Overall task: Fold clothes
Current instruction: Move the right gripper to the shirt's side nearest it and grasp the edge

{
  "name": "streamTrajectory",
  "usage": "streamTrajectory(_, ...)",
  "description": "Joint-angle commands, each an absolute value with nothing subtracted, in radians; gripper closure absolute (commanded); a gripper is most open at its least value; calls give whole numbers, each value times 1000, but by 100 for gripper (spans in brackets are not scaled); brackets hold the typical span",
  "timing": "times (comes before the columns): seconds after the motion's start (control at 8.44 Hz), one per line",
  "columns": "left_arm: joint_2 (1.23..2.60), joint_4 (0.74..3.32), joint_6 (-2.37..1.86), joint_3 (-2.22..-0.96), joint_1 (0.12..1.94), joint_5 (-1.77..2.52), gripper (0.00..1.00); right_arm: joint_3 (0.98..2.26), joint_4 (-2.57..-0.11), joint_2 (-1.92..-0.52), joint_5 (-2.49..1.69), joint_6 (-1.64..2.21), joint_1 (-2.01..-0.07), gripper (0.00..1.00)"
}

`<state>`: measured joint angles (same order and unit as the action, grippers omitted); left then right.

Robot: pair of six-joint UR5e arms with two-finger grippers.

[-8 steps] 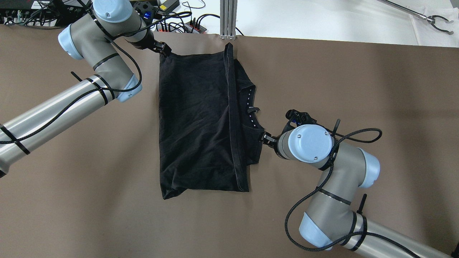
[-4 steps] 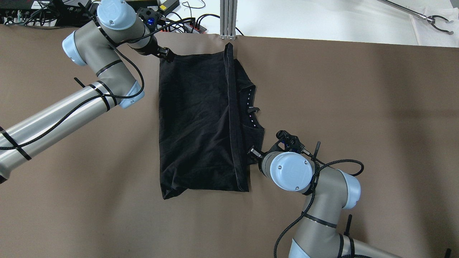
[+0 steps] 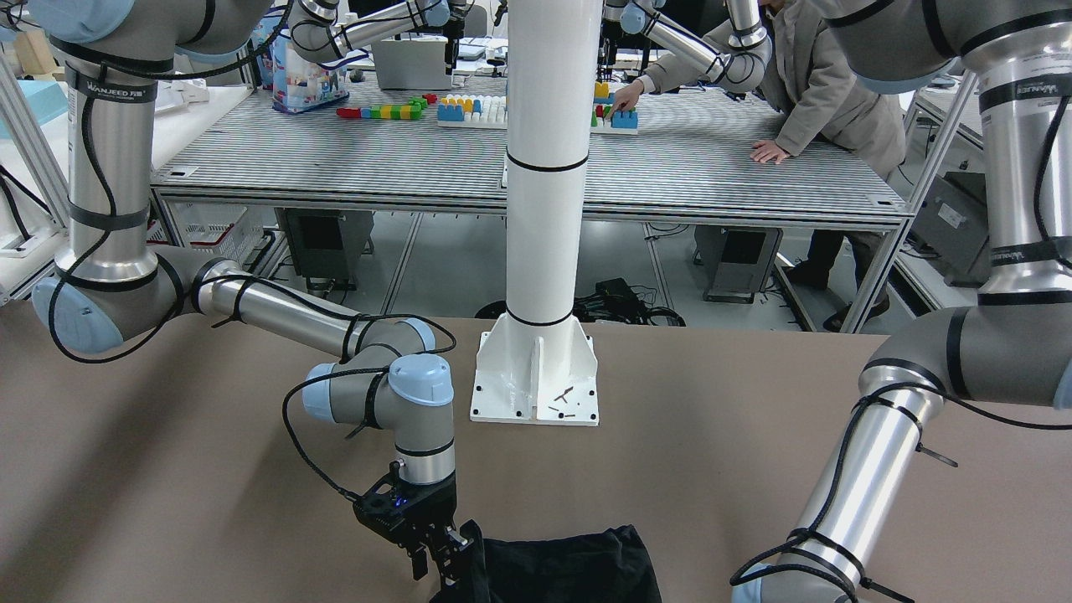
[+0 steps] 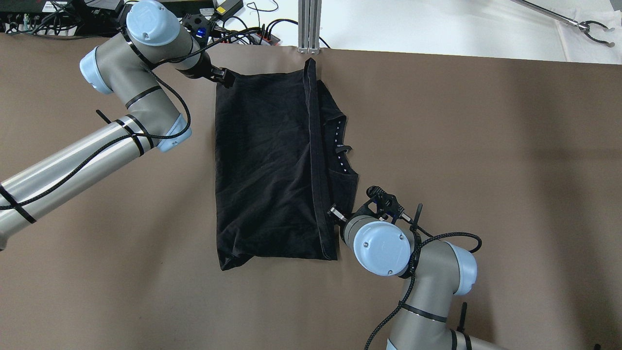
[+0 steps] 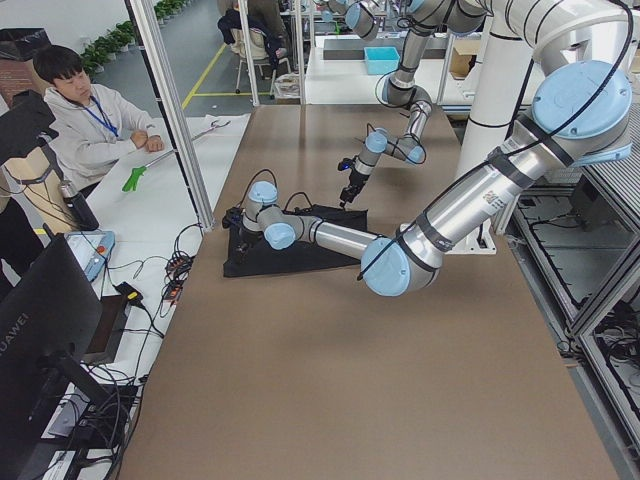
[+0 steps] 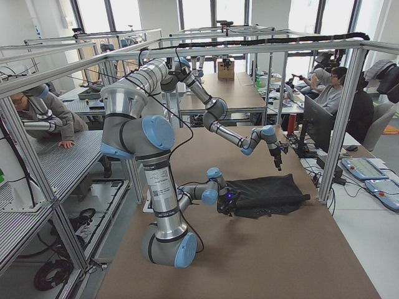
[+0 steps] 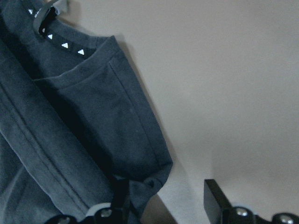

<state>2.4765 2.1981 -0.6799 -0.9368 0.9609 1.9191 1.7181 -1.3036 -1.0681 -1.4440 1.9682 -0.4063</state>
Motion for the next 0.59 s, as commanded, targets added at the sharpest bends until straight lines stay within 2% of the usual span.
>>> streamTrajectory(0.0,2473,2198,-683,-940,960,1921,0,1688,-1304,-1057,-1431,1991,-396,37)
streamTrajectory(0.24,2471,2198,-683,-940,960,1921,0,1631,-1304,-1029,-1396,1994,-396,36)
streamTrajectory(0.36,2471,2200,-683,-940,960,1921,0,1634,-1302,-1022,-1396,2002,-396,46)
streamTrajectory(0.47,2471,2198,-683,-940,960,1919,0,1640,-1302,-1016,-1396,2028,-396,68)
